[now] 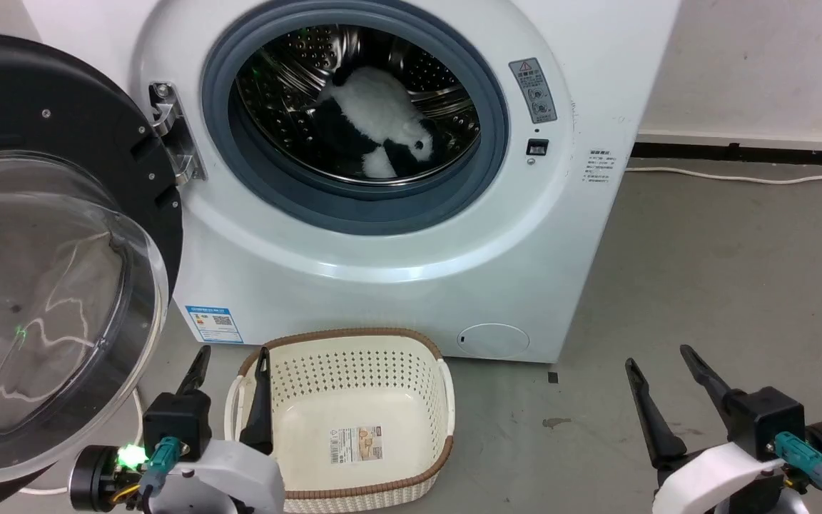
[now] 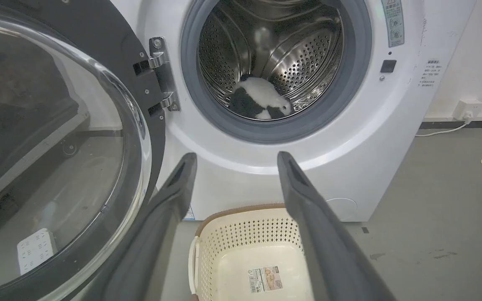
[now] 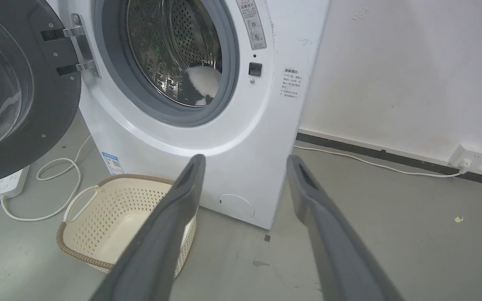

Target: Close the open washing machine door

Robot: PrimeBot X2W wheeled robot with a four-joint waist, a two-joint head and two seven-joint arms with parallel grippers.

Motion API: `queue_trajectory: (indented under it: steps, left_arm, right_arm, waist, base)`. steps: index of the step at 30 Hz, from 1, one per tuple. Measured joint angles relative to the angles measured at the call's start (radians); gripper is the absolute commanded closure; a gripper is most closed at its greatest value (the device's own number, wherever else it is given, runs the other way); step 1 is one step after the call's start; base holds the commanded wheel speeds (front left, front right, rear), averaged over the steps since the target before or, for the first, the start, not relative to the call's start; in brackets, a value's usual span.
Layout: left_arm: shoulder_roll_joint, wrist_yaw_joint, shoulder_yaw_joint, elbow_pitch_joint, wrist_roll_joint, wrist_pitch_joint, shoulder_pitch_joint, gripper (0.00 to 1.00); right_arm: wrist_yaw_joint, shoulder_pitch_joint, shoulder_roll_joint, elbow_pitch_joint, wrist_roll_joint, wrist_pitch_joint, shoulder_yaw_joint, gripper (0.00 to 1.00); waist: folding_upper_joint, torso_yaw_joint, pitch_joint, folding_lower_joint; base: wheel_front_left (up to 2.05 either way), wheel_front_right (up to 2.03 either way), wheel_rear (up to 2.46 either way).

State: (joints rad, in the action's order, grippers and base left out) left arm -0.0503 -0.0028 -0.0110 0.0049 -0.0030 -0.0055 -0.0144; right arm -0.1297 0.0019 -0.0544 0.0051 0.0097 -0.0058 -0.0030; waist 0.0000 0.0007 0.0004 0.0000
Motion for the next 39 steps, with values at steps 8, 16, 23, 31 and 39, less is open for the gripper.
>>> queue_trajectory:
  steps: [8,16,23,31,39]
  left_arm:
    - [-0.001,0.000,-0.012,-0.003,0.000,-0.022,0.000,0.00]
    - [-0.004,0.000,-0.028,-0.010,0.000,-0.037,0.000,0.00]
    - [-0.013,0.000,-0.041,-0.013,0.000,-0.050,0.001,0.00]
    - [-0.021,0.012,-0.043,-0.031,0.000,-0.066,0.016,0.00]
    - [-0.026,0.036,-0.044,-0.062,0.000,-0.085,0.040,0.00]
  right_arm:
    - [0.000,0.001,0.000,0.002,0.009,-0.019,-0.005,0.00]
    - [0.000,0.001,0.000,0.003,0.011,-0.036,-0.004,0.00]
    - [0.000,0.013,0.000,0.008,0.020,-0.051,0.007,0.00]
    - [0.000,0.012,0.000,0.020,0.026,-0.067,0.041,0.00]
    - [0.000,-0.007,-0.009,0.052,0.053,-0.085,0.091,0.00]
  waist:
    - [0.0000,0.018,-0.003,0.0000]
    - [0.0000,0.057,-0.008,0.0000]
    - [0.0000,0.107,-0.013,0.0000]
    - [0.0000,0.150,-0.009,0.0000]
    - [0.0000,0.192,-0.002,0.0000]
  base:
    - [0.00,0.00,0.00]
    - [0.00,0.00,0.00]
    - [0.00,0.00,0.00]
    - [0.00,0.00,0.00]
    - [0.00,0.00,0.00]
